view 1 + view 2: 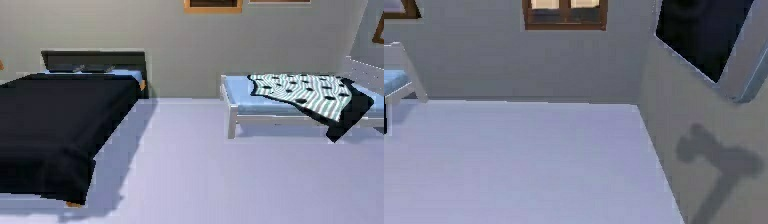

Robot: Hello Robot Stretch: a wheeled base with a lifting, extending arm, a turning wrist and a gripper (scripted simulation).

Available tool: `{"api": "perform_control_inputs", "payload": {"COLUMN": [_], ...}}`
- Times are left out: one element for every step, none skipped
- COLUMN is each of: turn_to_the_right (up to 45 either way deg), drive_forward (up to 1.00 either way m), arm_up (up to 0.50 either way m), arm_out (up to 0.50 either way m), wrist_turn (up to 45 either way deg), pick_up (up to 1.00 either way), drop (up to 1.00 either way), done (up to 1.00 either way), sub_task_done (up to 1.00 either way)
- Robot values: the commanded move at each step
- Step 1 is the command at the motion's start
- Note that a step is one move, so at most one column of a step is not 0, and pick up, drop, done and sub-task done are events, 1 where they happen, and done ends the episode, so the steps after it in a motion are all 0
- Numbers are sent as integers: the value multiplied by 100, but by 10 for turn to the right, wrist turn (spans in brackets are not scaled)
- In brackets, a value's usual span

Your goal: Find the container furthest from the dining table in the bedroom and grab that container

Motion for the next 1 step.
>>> {"api": "perform_control_inputs", "payload": {"turn_to_the_right": [450], "drive_forward": [0], "arm_up": [0], "arm_out": [0], "wrist_turn": [0], "pick_up": [0], "drop": [0], "done": [0], "sub_task_done": [0]}}
